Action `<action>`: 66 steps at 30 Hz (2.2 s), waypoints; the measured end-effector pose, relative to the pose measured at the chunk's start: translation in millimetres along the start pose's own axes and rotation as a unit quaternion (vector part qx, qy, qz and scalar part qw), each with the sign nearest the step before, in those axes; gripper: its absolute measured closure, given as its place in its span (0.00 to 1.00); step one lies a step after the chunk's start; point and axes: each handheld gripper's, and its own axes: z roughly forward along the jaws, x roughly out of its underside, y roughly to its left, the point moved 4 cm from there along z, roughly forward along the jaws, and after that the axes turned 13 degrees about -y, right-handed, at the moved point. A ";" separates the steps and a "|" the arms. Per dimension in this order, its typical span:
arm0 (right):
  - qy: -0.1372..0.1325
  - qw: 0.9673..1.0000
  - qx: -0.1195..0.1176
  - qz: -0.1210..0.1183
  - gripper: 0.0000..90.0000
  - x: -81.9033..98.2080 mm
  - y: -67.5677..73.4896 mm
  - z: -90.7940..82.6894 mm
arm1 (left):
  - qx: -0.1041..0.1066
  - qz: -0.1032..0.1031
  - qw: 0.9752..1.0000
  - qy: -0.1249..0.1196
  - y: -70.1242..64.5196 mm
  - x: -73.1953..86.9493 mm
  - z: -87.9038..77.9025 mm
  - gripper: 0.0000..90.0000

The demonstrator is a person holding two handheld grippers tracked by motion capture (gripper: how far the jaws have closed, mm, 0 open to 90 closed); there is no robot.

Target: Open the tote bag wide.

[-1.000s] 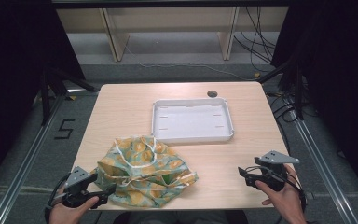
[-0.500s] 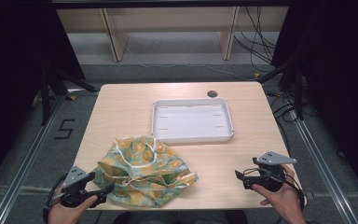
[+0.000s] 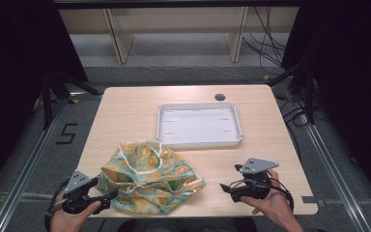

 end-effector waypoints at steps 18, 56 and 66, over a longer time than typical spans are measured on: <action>0.024 0.995 -0.089 -0.033 0.30 -22.7 38.2 73.6 | 0.025 0.001 1.000 0.007 -8.3 2.2 -2.1 0.18; 0.089 0.994 0.012 -0.065 1.00 3.3 -30.6 19.6 | 0.042 0.007 0.999 0.007 -13.2 4.8 -1.6 0.18; 0.100 0.993 0.061 -0.014 1.00 24.3 -59.6 -24.7 | 0.066 0.034 0.997 0.035 -20.7 7.4 3.1 0.18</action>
